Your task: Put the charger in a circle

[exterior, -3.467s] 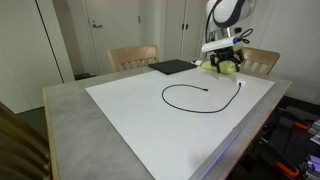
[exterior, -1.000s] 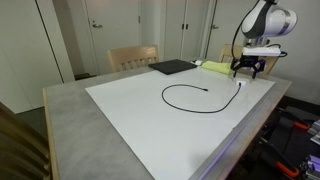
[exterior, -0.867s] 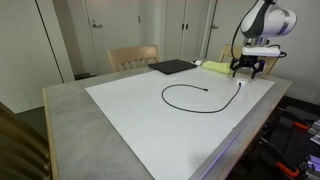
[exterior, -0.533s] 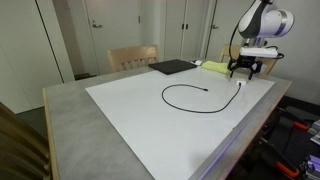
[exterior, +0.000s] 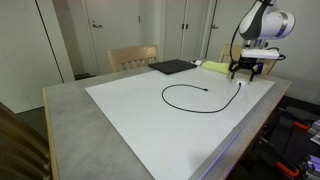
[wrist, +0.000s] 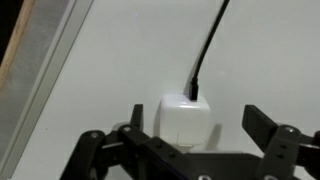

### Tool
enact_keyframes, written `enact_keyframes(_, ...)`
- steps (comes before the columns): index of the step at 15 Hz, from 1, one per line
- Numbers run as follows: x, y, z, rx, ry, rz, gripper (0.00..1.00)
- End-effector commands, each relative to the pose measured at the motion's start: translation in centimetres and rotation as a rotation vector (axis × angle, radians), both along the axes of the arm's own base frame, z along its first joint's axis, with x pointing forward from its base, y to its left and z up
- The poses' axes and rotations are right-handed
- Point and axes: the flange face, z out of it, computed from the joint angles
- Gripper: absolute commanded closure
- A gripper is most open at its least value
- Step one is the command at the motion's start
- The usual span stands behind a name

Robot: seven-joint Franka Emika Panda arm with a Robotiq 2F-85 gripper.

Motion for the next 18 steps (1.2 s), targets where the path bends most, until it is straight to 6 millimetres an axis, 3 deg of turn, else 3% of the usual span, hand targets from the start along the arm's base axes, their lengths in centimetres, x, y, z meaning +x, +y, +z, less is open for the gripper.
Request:
enact_keyframes(1,-0.9,-0.5,-0.8,-0.005,-0.014,0.004,0.00)
enact_keyframes(14,-1.5,-0.9,-1.8,-0.017,-0.029,-0.032,0.00)
enact_keyframes(15,-1.4,-0.9,-1.9,-0.011,-0.037,-0.056,0.25)
enact_keyframes(16,-1.3,-1.0,-1.9,0.007,-0.049,-0.092,0.26)
enact_keyframes(18,-1.4,-0.9,-2.3,0.058,-0.058,-0.170,0.40)
